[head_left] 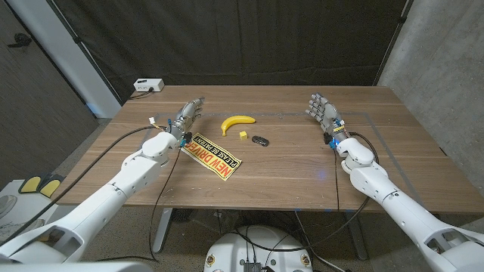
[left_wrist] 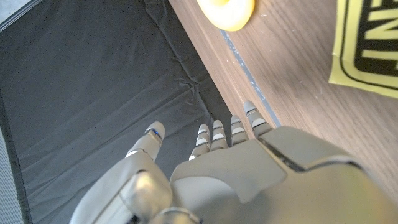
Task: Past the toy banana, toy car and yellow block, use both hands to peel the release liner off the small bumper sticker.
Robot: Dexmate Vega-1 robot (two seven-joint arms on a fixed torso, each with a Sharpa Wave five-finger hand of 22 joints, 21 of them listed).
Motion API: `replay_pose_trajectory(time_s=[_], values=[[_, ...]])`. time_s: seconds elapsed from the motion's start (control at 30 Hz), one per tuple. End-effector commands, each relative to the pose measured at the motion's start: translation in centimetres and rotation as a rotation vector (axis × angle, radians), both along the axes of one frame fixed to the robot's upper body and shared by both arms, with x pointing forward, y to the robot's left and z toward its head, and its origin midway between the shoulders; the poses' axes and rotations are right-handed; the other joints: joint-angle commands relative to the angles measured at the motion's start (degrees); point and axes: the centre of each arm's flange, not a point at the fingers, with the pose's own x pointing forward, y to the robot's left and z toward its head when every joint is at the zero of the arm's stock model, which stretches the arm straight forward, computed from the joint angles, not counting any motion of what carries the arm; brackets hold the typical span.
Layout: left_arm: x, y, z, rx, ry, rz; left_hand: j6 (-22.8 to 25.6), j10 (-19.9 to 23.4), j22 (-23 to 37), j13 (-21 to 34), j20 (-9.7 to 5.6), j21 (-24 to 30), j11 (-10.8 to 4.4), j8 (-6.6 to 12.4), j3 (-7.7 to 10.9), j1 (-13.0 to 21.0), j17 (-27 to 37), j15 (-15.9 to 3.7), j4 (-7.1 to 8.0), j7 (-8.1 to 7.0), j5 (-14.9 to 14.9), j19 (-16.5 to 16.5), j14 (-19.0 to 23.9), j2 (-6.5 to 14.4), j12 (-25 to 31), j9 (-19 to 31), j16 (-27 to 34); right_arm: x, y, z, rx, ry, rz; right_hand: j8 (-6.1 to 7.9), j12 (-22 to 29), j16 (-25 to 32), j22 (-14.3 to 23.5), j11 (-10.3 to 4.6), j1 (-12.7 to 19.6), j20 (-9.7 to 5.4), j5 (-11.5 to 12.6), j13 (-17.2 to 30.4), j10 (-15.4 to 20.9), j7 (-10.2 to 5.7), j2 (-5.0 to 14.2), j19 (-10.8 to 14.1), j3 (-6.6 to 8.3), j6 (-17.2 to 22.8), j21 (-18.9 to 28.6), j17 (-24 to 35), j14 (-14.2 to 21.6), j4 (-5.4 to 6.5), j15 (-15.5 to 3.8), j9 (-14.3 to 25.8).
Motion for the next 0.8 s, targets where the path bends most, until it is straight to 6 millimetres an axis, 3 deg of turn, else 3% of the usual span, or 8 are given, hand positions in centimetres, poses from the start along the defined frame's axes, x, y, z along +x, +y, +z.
replay_pose_trajectory(time_s=[0.03, 0.33, 0.47, 0.6, 0.8], values=[[-2.5, 0.3, 1.2, 0.142, 0.036, 0.121, 0.7, 0.6, 0.1, 0.1, 0.36, -0.3, 0.21, 0.4, 0.19, 1.3, 0.2, 0.21, -0.88, 0.02, -0.1, 0.0, 0.8, 0.0, 0.3, 0.2, 0.6, -0.8, 0.1, -0.4, 0.008, -0.014, 0.0, 0.17, 0.3, 0.5, 0.1, -0.22, 0.4, 0.16, 0.3, 0.1, 0.7, 0.11, 0.18, 0.5, 0.11, 0.5, -0.1, 0.3, 0.7, -0.02, 0.09, 0.3], [-3.8, 0.6, 2.6, 0.24, 0.077, 0.204, 1.4, 1.3, 0.1, 0.1, 0.31, -0.7, 0.0, 0.45, 0.22, 2.4, 0.3, 0.26, -2.57, -0.12, -0.1, -0.3, 1.4, -0.9, 0.4, 0.3, 0.6, -1.2, 0.0, -0.7, 0.015, -0.024, 0.001, 0.19, 0.3, 0.5, 0.1, -0.14, 0.3, 0.08, 0.3, 0.1, 0.8, 0.15, 0.19, 0.6, 0.06, 0.6, -0.2, 0.3, 0.7, 0.03, 0.05, 0.3], [-4.4, 0.7, 3.2, 0.293, 0.099, 0.245, 8.2, 7.5, 0.4, 0.7, -0.06, -0.7, 1.04, 1.85, -0.68, 4.1, 0.5, -0.32, -5.4, 1.45, -0.2, 1.0, 6.3, -1.6, 2.5, 0.7, 1.8, -1.2, -0.1, -1.0, 0.022, -0.025, 0.001, 0.22, 0.3, 0.5, 0.1, -0.16, 0.3, 0.07, 0.3, 0.1, 0.8, 0.17, 0.19, 0.6, 0.04, 0.7, -0.2, 0.4, 0.8, 0.06, 0.09, 0.3], [-4.7, 0.9, 4.0, 0.339, 0.124, 0.255, 9.0, 8.7, 0.5, 1.0, -0.09, -0.7, 1.09, 1.75, -1.12, 4.5, 0.7, -0.8, -5.99, 1.46, -0.2, 1.6, 8.6, -1.7, 2.9, 0.8, 2.5, -1.3, -0.1, -1.3, 0.029, -0.024, 0.001, 0.21, 0.3, 0.5, 0.1, -0.12, 0.2, 0.07, 0.3, 0.1, 0.8, 0.15, 0.23, 0.6, 0.02, 0.7, -0.3, 0.4, 0.7, 0.09, 0.13, 0.3], [-4.9, 1.1, 5.4, 0.442, 0.191, 0.275, 7.9, 8.0, 0.5, 1.2, -0.14, -0.9, 0.81, 1.06, -1.41, 4.8, 0.8, -0.96, -6.5, 0.9, -0.2, 1.2, 8.1, -1.8, 2.6, 0.8, 2.0, -1.4, -0.2, -1.5, 0.031, -0.025, -0.001, 0.24, 0.3, 0.5, 0.1, -0.16, 0.2, 0.09, 0.3, 0.1, 0.8, 0.21, 0.22, 0.7, -0.01, 0.8, -0.4, 0.4, 0.7, 0.12, 0.13, 0.3]])
